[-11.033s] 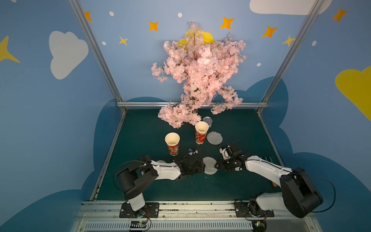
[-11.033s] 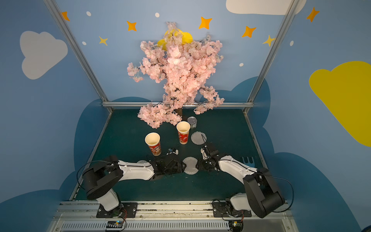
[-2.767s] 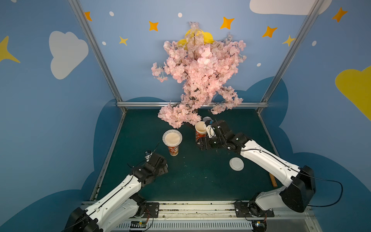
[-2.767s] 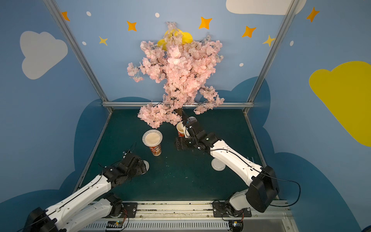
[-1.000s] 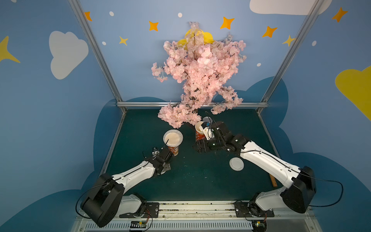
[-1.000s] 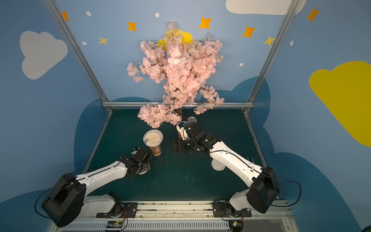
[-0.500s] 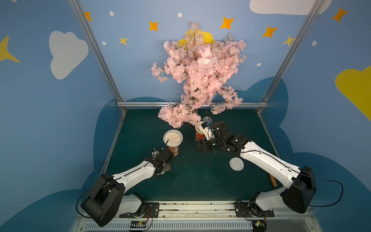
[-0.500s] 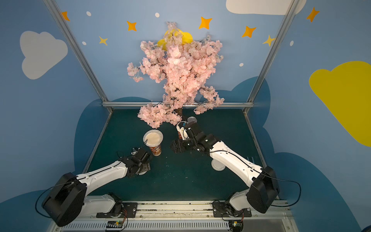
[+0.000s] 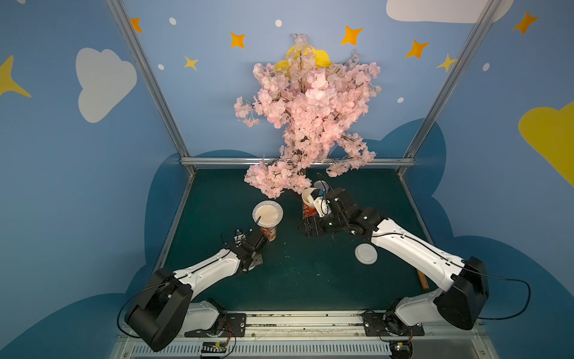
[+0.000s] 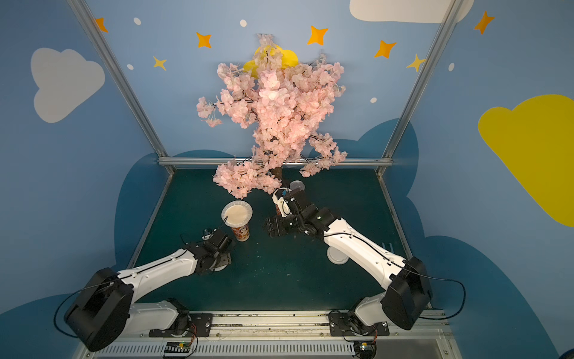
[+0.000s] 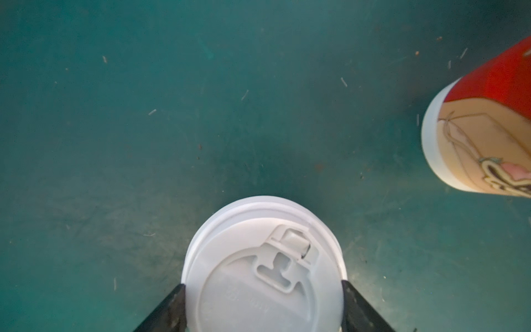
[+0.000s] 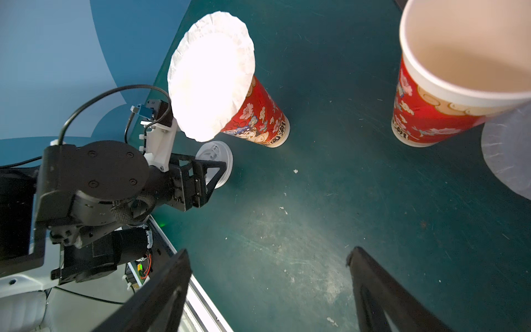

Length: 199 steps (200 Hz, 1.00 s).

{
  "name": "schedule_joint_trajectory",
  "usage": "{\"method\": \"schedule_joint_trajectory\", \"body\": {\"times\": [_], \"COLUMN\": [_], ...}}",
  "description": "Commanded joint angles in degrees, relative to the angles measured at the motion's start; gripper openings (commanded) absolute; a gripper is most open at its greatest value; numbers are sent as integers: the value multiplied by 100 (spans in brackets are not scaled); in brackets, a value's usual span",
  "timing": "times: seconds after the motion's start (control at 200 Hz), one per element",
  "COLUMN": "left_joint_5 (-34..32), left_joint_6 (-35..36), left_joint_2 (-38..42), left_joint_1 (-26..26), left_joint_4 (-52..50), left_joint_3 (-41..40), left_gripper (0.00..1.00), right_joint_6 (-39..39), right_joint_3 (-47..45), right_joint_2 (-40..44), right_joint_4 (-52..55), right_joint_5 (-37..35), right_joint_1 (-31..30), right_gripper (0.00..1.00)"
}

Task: Put the leak-proof paper on the milk tea cups
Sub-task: Pick up the cup lid from the center of the board, then secure the cup lid on the cup.

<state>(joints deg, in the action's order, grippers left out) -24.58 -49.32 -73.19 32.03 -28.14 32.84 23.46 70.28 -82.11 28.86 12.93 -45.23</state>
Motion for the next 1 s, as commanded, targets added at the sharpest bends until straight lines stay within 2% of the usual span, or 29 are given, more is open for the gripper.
{"method": "schedule_joint_trajectory", "body": {"times": [0.0, 0.3, 0.431, 0.521, 0.656, 0.991], "left_joint_5": [-76, -253, -357, -366, -132, 829], "left_joint_6": [-112, -122, -64, 155, 701, 1704], "left_joint_2": [301, 1603, 2335, 2543, 2240, 652], "left_joint_1": [-4, -4, -16, -21, -22, -30], "left_joint_4": [-390, -1616, -2251, -2568, -2773, -2760], "left_joint_3": [-67, 214, 668, 1162, 2111, 4286], "left_gripper": [77, 77, 76, 76, 76, 76], "right_joint_6": [70, 123, 134, 141, 130, 74], "right_joint_3": [182, 516, 548, 551, 557, 363], "right_joint_2": [-184, -512, -552, -561, -537, -192], "right_joint_4": [-71, -178, -214, -237, -228, -161], "right_joint_5": [-5, 86, 113, 118, 97, -115], "right_joint_1": [-55, -109, -109, -115, -115, -69], "right_gripper": [86, 86, 87, 86, 86, 86]}}
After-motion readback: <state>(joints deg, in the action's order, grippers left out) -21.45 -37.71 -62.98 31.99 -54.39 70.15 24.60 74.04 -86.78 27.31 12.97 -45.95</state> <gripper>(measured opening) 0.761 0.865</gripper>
